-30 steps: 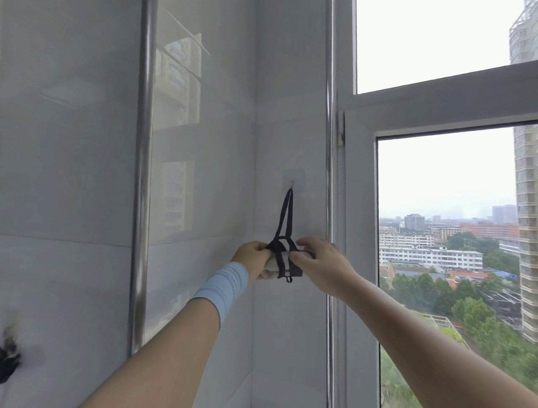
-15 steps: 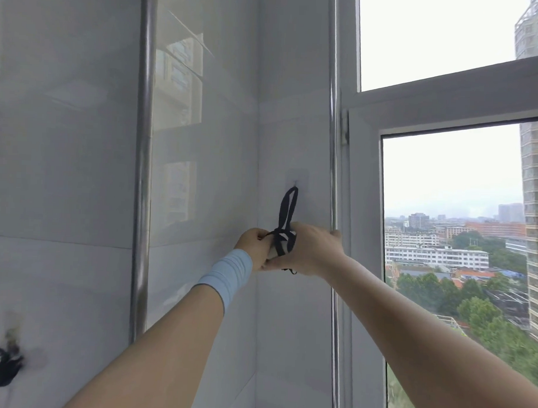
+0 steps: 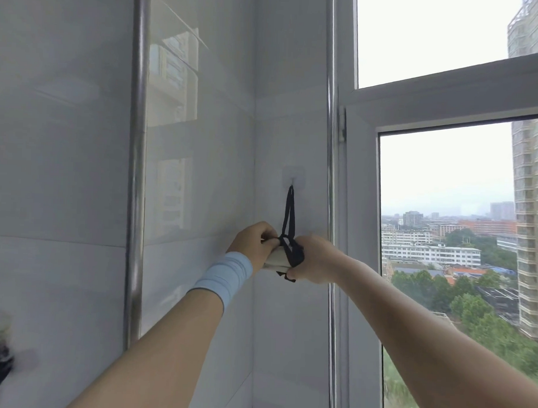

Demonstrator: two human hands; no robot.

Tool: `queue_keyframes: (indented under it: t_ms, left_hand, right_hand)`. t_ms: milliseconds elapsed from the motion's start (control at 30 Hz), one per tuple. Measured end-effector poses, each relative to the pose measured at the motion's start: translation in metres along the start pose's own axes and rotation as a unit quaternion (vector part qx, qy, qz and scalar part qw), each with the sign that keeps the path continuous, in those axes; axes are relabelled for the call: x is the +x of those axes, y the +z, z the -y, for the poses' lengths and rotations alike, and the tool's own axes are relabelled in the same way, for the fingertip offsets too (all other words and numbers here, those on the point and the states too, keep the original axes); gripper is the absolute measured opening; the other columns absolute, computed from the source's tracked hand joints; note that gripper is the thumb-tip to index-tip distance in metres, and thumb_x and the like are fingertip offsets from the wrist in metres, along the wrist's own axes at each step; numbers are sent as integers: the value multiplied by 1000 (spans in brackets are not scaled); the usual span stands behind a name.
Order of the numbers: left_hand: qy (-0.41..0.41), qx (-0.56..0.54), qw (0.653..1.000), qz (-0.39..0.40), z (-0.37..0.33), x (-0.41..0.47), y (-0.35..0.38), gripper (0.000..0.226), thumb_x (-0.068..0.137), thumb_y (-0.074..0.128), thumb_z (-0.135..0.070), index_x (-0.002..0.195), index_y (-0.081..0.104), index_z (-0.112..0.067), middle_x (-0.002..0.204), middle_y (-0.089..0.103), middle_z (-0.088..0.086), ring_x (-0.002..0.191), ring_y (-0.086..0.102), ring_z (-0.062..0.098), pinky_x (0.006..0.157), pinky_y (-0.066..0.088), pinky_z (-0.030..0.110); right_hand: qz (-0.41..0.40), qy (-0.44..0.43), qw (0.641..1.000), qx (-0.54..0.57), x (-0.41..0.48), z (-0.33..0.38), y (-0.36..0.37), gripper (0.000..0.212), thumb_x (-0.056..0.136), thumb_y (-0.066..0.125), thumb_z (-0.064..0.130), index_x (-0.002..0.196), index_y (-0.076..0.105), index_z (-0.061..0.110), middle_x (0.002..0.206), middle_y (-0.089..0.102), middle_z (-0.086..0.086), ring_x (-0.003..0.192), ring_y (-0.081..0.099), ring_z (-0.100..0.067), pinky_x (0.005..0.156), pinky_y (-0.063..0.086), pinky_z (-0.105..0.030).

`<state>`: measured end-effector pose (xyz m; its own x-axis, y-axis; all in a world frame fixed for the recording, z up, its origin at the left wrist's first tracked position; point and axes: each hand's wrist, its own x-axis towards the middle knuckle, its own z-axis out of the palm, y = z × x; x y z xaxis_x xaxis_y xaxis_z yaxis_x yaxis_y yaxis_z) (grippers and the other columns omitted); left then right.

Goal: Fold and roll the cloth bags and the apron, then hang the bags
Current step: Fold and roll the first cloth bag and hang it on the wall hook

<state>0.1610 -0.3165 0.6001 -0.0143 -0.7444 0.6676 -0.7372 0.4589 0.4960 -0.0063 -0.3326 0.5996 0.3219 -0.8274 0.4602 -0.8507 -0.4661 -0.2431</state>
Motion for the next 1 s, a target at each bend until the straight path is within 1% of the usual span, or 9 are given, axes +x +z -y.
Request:
queue_keyframes:
  t_ms: [100,200,267,433,533,633,767,867,1000]
  left_hand:
    - [31,79,996,37,4,-10,6,31,90,53,-43,115,54,-26,109,61,-7,97,59,19,85,50,36]
    - [57,152,986,49,14,-12,12,37,96,44,-42,126,52,-22,116,61,2,104,57,24,90,49,40]
    - [76,177,980,45,21,-11,17,37,100,38,-36,130,51,-18,123,57,6,114,50,24,95,45,40]
    - [78,238,967,56,34,-9,34,44,100,35,-22,144,36,-15,144,34,4,126,36,24,104,39,36]
    - [53,187,980,38,28,-9,37,47,97,35,-25,143,35,-18,129,50,6,111,52,26,91,48,39]
    - [70,173,982,-18,31,-13,38,32,94,33,-30,118,53,-25,103,67,-2,91,63,24,76,50,32]
    - [91,231,968,34,37,-13,39,44,96,37,-26,139,44,-18,143,45,1,131,38,23,108,36,37]
    - [46,155,985,58,25,-17,30,36,98,34,-32,123,54,-16,135,49,7,128,42,30,104,40,42]
    - [58,139,989,6,8,-28,16,48,96,38,-36,141,41,-19,144,43,3,133,34,22,105,36,38]
  right_hand:
    - [-26,0,1000,1,-1,-5,12,23,68,73,33,85,58,31,88,60,8,85,59,-20,62,45,-29]
    - [-93,-19,994,-52,-7,-11,30,46,78,64,48,120,55,34,121,54,4,116,45,-24,98,37,-36]
    - [-158,-49,984,-72,-14,-12,44,56,85,55,52,135,45,30,131,48,3,123,38,-24,107,27,-37]
    - [-224,-96,958,-152,-24,-22,65,61,96,39,45,147,34,13,140,43,-2,126,38,-25,110,28,-39]
    - [-218,-100,956,-170,-22,-22,64,60,97,38,40,149,29,13,142,38,-1,128,38,-25,111,27,-37]
    - [-212,-96,962,-143,-24,-23,62,59,98,36,37,151,25,14,143,36,-2,128,34,-24,112,24,-36]
    - [-164,-89,970,-153,-28,-24,59,64,98,38,40,153,18,15,144,35,-1,131,30,-24,114,21,-36]
    - [-127,-74,983,-106,-30,-18,43,64,96,41,43,151,21,17,145,37,-2,134,31,-27,113,25,-40]
    - [-177,-56,982,-25,-42,-13,17,42,94,41,39,134,42,28,141,42,4,131,32,-23,105,29,-39]
